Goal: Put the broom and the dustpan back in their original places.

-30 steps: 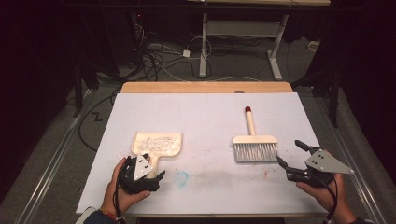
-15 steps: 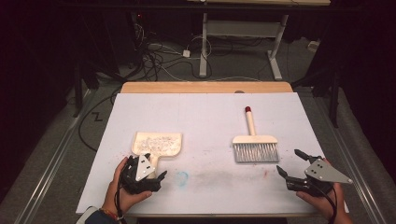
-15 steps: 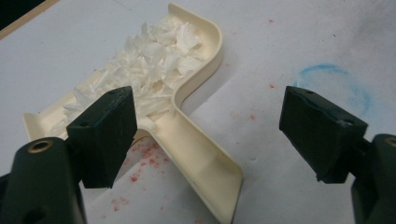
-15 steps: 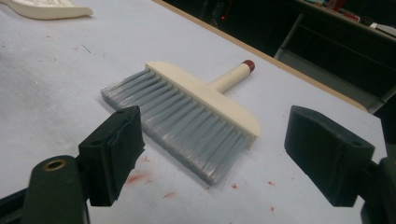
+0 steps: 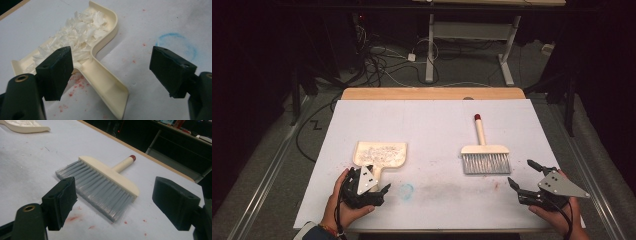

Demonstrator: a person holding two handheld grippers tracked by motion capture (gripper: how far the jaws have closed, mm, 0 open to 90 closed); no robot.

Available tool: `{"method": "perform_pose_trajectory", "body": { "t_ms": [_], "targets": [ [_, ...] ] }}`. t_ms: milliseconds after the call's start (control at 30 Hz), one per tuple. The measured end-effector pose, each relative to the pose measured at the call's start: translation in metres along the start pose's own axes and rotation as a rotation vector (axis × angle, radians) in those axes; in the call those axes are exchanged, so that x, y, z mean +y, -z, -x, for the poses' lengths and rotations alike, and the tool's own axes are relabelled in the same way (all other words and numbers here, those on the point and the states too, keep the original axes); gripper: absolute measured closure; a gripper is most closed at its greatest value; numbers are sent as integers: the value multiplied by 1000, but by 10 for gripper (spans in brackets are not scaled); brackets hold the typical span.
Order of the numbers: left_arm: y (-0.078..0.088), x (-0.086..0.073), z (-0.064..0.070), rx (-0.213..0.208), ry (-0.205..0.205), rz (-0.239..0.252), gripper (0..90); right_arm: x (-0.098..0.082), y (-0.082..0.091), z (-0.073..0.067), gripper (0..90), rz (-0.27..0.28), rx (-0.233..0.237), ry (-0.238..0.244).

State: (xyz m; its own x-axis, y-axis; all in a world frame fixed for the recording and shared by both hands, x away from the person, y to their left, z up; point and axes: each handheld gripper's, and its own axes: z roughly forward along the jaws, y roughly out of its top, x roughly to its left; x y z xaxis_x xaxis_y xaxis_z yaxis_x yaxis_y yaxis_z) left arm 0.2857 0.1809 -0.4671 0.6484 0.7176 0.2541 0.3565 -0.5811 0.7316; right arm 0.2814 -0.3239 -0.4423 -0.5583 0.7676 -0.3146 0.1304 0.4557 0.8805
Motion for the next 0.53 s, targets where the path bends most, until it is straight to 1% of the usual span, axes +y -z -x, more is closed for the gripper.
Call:
{"method": "perform_pose_trajectory", "body": {
  "t_ms": [167, 333, 533],
  "targets": [
    [-1, 0, 0, 0, 2, -2, 181, 0, 0, 0, 199, 3, -1, 2],
    [-2, 1, -1, -1, 6, 0, 181, -1, -2, -1, 198, -8, 8, 4],
    [-4, 4, 0, -3, 6, 0, 181, -2, -3, -1, 198, -13, 7, 0]
  ]
}}
